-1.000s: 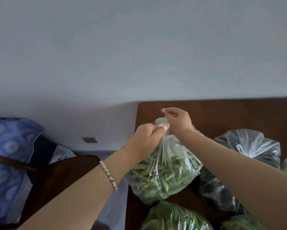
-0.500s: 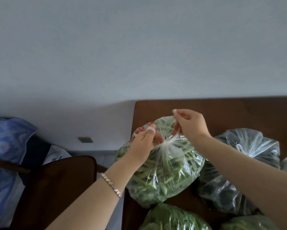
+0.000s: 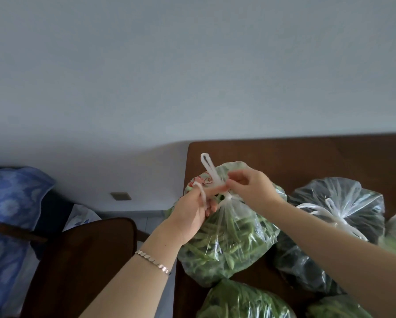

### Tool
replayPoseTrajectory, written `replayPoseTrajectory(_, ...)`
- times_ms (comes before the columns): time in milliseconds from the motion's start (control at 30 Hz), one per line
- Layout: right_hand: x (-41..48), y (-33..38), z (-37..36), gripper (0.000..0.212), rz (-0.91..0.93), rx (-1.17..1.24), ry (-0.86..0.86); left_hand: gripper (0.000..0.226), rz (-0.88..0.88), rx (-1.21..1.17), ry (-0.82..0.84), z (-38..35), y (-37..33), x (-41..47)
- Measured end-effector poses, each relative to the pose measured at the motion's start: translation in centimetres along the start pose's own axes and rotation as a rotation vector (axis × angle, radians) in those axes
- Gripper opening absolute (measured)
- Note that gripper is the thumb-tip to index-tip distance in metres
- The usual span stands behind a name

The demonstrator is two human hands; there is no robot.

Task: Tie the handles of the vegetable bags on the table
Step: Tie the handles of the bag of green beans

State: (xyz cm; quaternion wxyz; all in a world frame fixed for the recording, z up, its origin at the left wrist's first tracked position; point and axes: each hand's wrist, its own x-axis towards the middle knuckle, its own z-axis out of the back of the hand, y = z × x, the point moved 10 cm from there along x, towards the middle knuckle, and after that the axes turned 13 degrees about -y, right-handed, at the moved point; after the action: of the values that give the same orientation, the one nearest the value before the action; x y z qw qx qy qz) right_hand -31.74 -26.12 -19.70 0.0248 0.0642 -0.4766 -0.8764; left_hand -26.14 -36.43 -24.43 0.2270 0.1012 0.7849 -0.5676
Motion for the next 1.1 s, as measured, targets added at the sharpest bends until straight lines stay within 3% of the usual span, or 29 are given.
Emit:
replayPoseTrajectory(100,-0.8,0.3,-1.9,0.024,0.113,-0.184,0.129,0.07,0.042,-0.119,-0.051,0.4,0.1,0.1)
replayPoseTrajectory(233,-0.8,0.2,-2.2,0.021,0.116,-0.221,0.103,0.07,0.057,-0.285,-0.099,1.0,0.1,0.0)
replayPoseTrajectory(367,-1.0,-0.7,-2.0,0.015,-0.037,0.049,0.069,0.073,0.023,-0.288,-0.139,1.2,-0.5,-0.4)
replayPoseTrajectory(467,-1.1,-1.9,-1.5,0.015,-0.227,0.261,0.05,0.063,-0.098,-0.156,-0.326,3.4,-2.1,-0.2)
replayPoseTrajectory(567,-1.1,-2.1,-1.4,0.019,-0.288,0.363,0.062,0.064,-0.203,-0.004,-0.476,4.8,-4.0,-0.7)
replayPoseTrajectory(700,-0.8,-1.5,-1.9,0.017,-0.208,0.2,0.094,0.043,-0.226,-0.074,-0.407,2.6,-6.0,-0.9)
replayPoseTrajectory(867,-0.9,-0.5,-3.3,0.035,-0.037,-0.049,0.228,0.036,-0.3,0.114,-0.327,-0.6,-8.1,0.2)
replayPoseTrajectory(1100,-1.8,-1.5,-3.5,0.03,-0.068,-0.021,0.314,0.019,-0.234,0.214,-0.279,-2.8,-7.7,1.7)
